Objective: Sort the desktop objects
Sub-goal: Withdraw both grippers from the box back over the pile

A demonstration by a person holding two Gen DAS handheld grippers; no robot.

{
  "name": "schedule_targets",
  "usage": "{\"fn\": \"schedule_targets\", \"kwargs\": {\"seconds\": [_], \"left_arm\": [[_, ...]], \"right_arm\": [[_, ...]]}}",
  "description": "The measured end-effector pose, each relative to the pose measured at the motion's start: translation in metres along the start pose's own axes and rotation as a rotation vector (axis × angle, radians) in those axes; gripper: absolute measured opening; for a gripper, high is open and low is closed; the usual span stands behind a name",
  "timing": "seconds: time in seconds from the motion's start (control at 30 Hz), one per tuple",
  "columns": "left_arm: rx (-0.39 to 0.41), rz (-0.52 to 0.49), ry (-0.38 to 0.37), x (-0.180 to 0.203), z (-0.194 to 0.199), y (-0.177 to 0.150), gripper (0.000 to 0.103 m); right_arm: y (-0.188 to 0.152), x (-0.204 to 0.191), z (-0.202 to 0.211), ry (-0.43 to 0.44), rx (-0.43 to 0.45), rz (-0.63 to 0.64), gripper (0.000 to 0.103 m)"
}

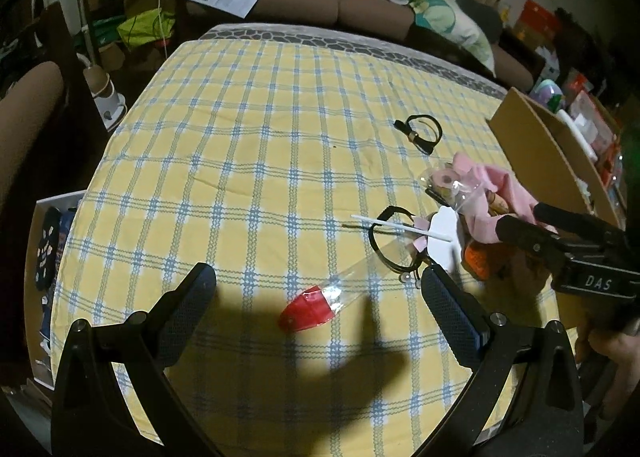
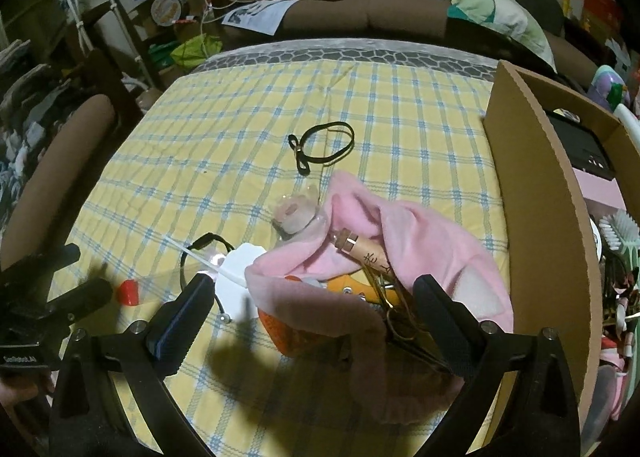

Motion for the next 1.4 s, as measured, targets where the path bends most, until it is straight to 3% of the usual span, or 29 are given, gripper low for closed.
{"fn": "schedule_targets", "kwargs": {"seconds": [0.13, 0.23, 0.37, 0.53, 0.63, 0.8, 0.87, 0.97, 1.4], "left_arm": [[-0.001, 0.004, -0.001, 0.000, 0.000, 0.000, 0.103], [0.001, 0.003, 0.002, -0.001, 0.000, 0.000, 0.103], [-0.006, 0.017, 0.048, -0.007, -0.006, -0.011, 0.103], [-0.053, 0.015, 0.081, -0.007, -0.018, -0.043, 0.103], [-0.037, -0.025, 0.129, 0.002, -0.017, -0.055, 0.103], [-0.033, 0.000, 0.145, 0.012, -0.027, -0.074, 0.103], [-0.001, -0.009, 0.192, 0.018, -0.030, -0.080, 0.103], [0.059, 0.032, 0.198, 0.020, -0.030, -0.088, 0.103], [0.059, 0.030, 0.200, 0.020, -0.031, -0.091, 0.103]], "right_arm": [[0.000, -0.001, -0.002, 0.009, -0.005, 0.003, 0.090], [-0.001, -0.004, -0.005, 0.017, -0.015, 0.004, 0.090], [-0.009, -0.006, -0.002, 0.004, 0.016, -0.015, 0.091], [-0.050, -0.016, 0.002, -0.048, 0.047, -0.043, 0.093], [-0.069, -0.021, 0.002, -0.083, 0.055, -0.051, 0.093], [-0.091, -0.019, -0.011, -0.118, 0.032, -0.077, 0.098], [-0.098, -0.016, -0.019, -0.131, 0.022, -0.087, 0.099], [-0.104, -0.019, -0.022, -0.171, 0.064, -0.065, 0.103], [-0.104, -0.016, -0.024, -0.174, 0.065, -0.070, 0.103]]}}
Point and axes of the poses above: each gripper's, at about its wrist camera, not at the fingertips, and z roughly against the way its jaws point, x to its right, y to its top, the point moved 1 cm from there along -z, roughly the way its jaws point, and after that the axes turned 10 degrees about -x, right-handed, at the moved point
